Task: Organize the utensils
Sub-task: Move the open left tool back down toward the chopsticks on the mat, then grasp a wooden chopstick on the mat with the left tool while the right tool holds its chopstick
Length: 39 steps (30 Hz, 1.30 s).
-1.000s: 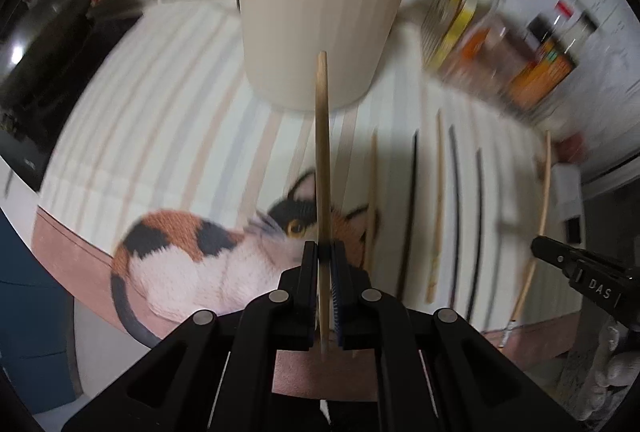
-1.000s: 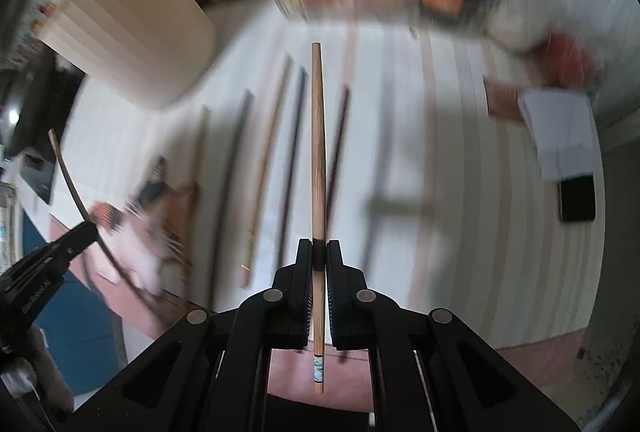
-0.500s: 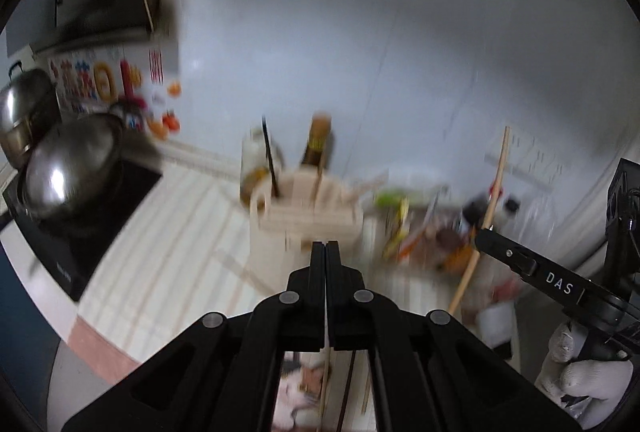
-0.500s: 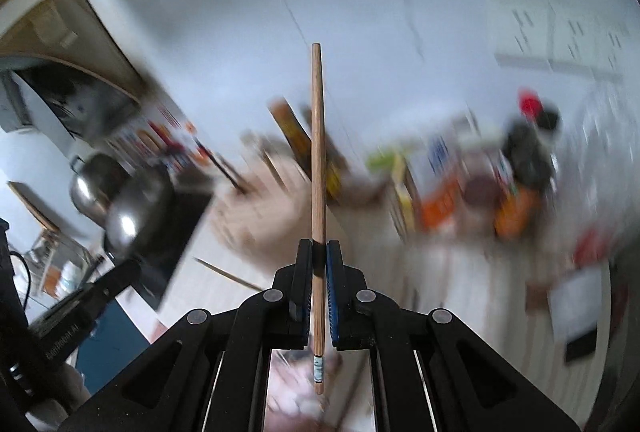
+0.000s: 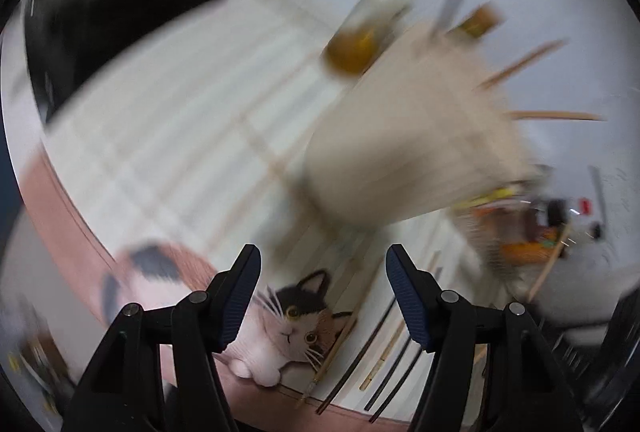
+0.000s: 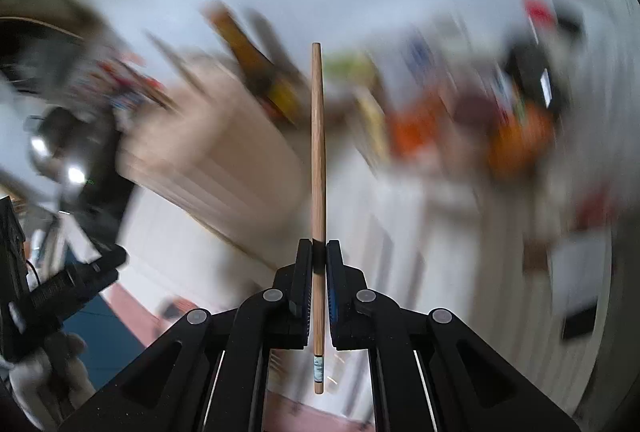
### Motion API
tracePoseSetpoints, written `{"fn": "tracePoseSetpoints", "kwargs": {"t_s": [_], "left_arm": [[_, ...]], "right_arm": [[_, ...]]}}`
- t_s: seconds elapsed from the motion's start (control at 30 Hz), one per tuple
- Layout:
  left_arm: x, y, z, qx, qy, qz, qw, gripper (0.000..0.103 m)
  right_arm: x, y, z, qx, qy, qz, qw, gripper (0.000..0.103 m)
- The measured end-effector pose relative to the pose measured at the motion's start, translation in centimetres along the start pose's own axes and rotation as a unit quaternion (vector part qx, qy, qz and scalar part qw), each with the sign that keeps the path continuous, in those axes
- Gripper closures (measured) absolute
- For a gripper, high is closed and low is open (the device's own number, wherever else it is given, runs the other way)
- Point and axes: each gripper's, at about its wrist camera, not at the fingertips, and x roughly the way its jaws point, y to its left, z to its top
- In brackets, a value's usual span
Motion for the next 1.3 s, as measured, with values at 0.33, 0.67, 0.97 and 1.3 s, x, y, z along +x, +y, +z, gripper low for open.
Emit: {"fn": "tracePoseSetpoints", "kwargs": {"t_s": [0.33, 0.67, 0.97, 1.3], "left_arm": [[11.7, -4.2, -2.5, 0.010, 0.042, 0.088, 0.9952, 0.040], [15.1, -7.0, -4.3, 0.080, 0.000, 0.185, 0.9795, 0.091], [12.5, -2.0, -9.3, 0.125, 0.028, 0.171, 0.9769, 0.098], [8.5, 3.5, -16.7, 0.140, 0.112, 0.114, 0.9772, 0.095]], "right_arm": [[8.7, -9.5, -3.7, 0.069, 0.107, -0.108, 0.986, 0.096], [10.9, -11.6, -5.0, 0.059, 0.128, -0.146, 0.979, 0.096], [11.4, -12.2, -7.3, 0.038, 0.148, -0.132, 0.979, 0.096], [10.8, -12.6, -12.5, 0.012, 0.184, -0.098, 0.978, 0.096]]}}
